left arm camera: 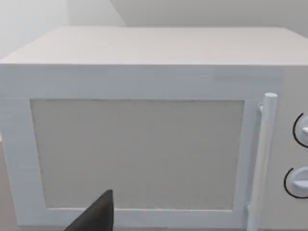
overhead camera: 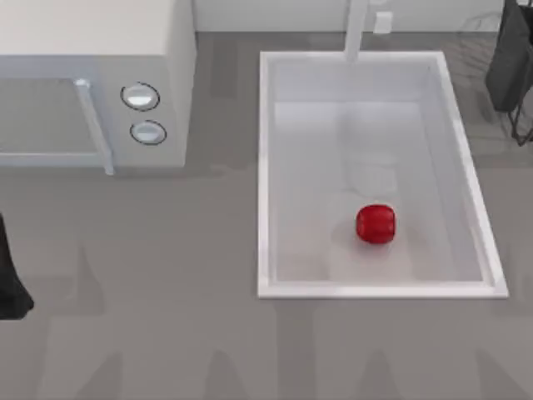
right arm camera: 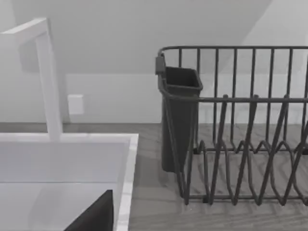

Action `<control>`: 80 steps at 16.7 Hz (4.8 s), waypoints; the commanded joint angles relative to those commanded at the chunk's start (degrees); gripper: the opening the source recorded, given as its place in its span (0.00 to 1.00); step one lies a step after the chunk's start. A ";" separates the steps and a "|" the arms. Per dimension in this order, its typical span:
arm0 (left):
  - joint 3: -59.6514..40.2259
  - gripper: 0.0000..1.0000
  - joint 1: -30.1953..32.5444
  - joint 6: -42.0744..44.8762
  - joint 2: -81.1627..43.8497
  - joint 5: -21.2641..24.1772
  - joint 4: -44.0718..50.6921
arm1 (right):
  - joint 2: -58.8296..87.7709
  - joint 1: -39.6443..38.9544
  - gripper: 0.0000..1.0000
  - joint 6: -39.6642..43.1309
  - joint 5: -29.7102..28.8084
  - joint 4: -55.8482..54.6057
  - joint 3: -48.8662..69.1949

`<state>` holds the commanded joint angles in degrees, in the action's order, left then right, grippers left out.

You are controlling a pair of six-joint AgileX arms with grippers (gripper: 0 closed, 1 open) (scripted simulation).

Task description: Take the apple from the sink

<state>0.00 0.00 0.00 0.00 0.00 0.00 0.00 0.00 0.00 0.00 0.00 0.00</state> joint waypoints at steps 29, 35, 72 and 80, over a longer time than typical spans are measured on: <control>0.00 1.00 0.00 0.00 0.00 0.00 0.00 | 8.33 -1.35 1.00 -1.29 -0.08 4.14 7.14; 0.00 1.00 0.00 0.00 0.00 0.00 0.00 | 33.57 -5.51 1.00 -5.37 -0.25 16.71 28.49; 0.00 1.00 0.00 0.00 0.00 0.00 0.00 | 142.95 -23.33 1.00 -24.70 -0.36 49.20 103.21; 0.00 1.00 0.00 0.00 0.00 0.00 0.00 | 146.92 -23.45 1.00 -24.79 -0.41 42.86 99.79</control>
<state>0.00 0.00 0.00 0.00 0.00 0.00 146.92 -23.45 -24.79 -0.41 42.86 99.79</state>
